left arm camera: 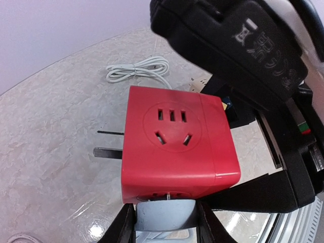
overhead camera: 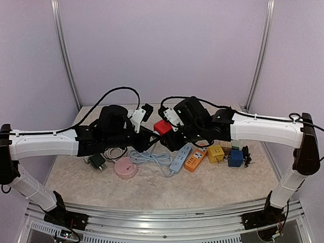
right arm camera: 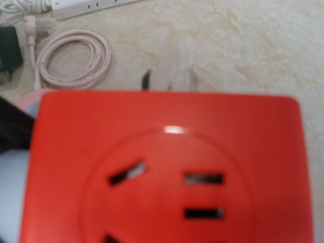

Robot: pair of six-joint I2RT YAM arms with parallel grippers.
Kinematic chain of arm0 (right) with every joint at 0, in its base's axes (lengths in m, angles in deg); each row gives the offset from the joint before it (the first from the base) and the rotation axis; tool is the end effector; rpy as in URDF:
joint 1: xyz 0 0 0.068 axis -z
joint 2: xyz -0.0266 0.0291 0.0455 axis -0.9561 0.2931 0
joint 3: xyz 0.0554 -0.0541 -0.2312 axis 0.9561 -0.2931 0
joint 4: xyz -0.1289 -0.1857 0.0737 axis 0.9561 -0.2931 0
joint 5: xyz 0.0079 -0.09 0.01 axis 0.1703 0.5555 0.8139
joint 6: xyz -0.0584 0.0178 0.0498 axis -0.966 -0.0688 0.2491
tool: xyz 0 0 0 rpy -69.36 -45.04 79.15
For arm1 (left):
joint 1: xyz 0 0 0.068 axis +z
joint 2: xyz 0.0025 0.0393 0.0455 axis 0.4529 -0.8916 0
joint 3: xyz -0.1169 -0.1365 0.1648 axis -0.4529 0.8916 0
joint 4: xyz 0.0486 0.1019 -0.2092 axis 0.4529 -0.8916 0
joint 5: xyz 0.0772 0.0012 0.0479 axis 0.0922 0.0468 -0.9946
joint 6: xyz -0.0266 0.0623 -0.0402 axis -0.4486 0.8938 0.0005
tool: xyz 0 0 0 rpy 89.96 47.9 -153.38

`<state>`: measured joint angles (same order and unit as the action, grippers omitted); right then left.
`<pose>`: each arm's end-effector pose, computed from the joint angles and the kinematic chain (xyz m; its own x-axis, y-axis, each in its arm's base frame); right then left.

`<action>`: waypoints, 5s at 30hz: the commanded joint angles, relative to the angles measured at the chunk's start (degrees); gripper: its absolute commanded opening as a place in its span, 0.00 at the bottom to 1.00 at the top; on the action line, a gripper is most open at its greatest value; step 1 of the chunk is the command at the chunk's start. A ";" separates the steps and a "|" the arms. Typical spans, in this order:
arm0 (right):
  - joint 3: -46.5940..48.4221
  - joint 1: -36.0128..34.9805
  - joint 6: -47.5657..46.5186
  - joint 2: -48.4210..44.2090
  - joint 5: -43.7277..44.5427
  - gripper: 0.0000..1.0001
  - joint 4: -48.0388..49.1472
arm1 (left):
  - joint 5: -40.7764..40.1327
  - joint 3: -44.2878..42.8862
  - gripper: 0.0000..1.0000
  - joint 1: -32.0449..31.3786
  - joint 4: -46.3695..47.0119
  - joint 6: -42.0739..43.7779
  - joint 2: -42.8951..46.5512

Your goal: Pull the plug off the socket

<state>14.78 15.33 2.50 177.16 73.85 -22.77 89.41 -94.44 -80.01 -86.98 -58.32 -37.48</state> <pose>0.2117 0.3137 0.2495 -0.5098 -0.3976 -0.7629 -0.6726 0.7372 0.0653 0.2058 -0.2731 0.2485 -0.3834 0.2130 -0.8987 0.7399 0.6531 -0.1609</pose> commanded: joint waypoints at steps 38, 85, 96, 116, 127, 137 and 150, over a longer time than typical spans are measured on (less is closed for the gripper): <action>-0.91 -2.40 -2.16 -3.68 -8.97 0.00 10.55 | -1.70 1.65 0.33 1.75 2.80 -1.80 0.98; -2.20 -2.29 -9.51 -5.60 -16.61 0.00 10.54 | 5.92 2.51 0.00 1.43 5.90 0.47 0.90; 0.01 -3.28 1.31 -1.97 -3.51 0.00 8.55 | -5.25 3.63 0.00 -0.11 7.77 -6.32 0.62; -0.81 -3.23 -3.59 -2.05 -5.60 0.00 9.74 | 3.54 4.92 0.00 2.17 7.33 -5.66 1.74; -4.13 -2.36 -11.85 -6.30 -11.57 0.00 11.14 | 14.72 7.04 0.00 4.96 5.34 -0.41 4.26; -1.66 -1.35 -6.17 -5.30 -5.54 0.00 8.05 | 8.62 7.81 0.00 3.62 6.78 -0.61 5.62; 2.33 -0.56 0.48 -1.55 4.77 0.00 1.25 | -2.55 7.88 0.00 1.31 6.04 -4.59 6.33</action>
<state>14.17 14.24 0.31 175.54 74.55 -20.93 92.47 -87.65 -79.00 -80.01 -61.62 -32.56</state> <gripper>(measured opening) 0.627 0.348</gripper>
